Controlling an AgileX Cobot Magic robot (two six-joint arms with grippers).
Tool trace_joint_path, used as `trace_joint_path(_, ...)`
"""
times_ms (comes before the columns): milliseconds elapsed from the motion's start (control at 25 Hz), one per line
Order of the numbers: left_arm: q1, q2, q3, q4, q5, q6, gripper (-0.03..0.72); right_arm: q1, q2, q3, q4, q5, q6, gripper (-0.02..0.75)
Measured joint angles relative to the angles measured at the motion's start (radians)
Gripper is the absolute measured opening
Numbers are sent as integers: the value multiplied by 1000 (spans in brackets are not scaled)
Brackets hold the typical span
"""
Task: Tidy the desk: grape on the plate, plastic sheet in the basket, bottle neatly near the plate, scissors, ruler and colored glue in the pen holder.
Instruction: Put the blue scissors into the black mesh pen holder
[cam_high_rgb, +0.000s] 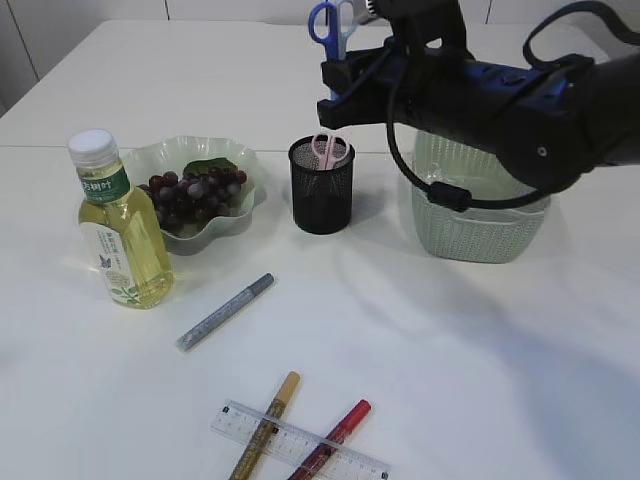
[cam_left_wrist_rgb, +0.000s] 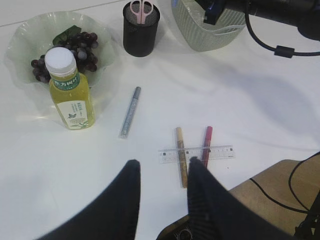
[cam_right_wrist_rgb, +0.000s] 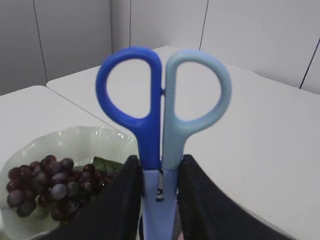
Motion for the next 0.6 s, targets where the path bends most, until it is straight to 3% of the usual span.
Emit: trace_joint_path(600, 0, 0, 0, 0, 0, 0, 238, -1, 256, -215, 64, -17, -38, 207)
